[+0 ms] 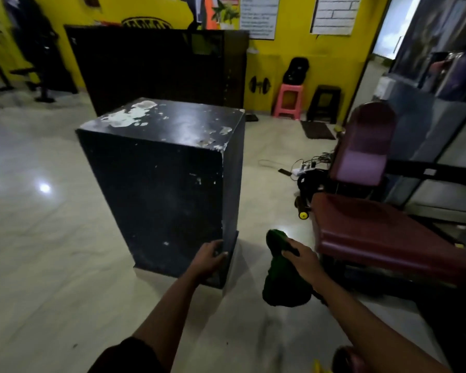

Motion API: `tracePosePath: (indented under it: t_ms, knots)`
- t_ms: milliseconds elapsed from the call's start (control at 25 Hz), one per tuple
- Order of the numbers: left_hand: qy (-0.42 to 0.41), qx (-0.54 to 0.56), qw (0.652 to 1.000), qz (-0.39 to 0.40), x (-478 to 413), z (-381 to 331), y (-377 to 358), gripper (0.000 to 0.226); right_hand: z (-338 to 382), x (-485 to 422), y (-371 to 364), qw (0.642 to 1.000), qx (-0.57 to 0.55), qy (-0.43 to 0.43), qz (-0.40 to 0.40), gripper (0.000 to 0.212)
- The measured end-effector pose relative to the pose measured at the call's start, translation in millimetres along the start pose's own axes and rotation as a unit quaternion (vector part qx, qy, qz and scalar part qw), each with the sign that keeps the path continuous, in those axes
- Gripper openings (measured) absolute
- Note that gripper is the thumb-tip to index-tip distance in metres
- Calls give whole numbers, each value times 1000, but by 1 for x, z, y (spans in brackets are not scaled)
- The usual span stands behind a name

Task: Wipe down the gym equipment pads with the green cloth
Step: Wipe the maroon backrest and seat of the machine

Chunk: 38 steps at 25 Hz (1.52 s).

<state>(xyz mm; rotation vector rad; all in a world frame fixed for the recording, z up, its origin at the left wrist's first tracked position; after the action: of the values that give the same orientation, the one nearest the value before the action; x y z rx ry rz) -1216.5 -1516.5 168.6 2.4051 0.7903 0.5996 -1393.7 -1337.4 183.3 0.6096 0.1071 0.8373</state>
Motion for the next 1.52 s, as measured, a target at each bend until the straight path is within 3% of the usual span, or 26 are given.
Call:
tracePosePath:
  t_ms: [320,560,800,960,1160,1520]
  knots:
    - [-79,-64,987,126,-171,-40,0,49,12,-103,29,990,53,-56,-116,43]
    - [-160,-105,955,224,-280,-93,-9,48,21,-143,56,957,45,-152,-244,36]
    - [-208,-150,915,311,-345,-134,-57,48,7,-174,68,929,51,-232,-284,39]
    - [-185,-136,914,335,-386,-143,-102,46,-9,-213,88,928,70,-237,-279,34]
    - [-78,-61,938,332,-446,-155,-144,43,-38,-284,129,932,28,-238,-272,38]
    - [-41,-24,956,288,-539,-149,-136,34,-96,-380,181,940,-22,-218,-262,40]
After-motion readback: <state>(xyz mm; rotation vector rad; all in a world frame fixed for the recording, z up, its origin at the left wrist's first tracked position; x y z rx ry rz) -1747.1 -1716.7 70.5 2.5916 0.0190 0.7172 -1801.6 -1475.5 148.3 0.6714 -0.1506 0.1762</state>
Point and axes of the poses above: each hand's wrist, its own x-axis away from the middle knuckle, its own y-axis out of the back of the hand, z = x × y, the point moved 4 cm from there along -x, towards the middle knuckle, and after that the axes turned 1 degree about x, right-handed, at the moved point
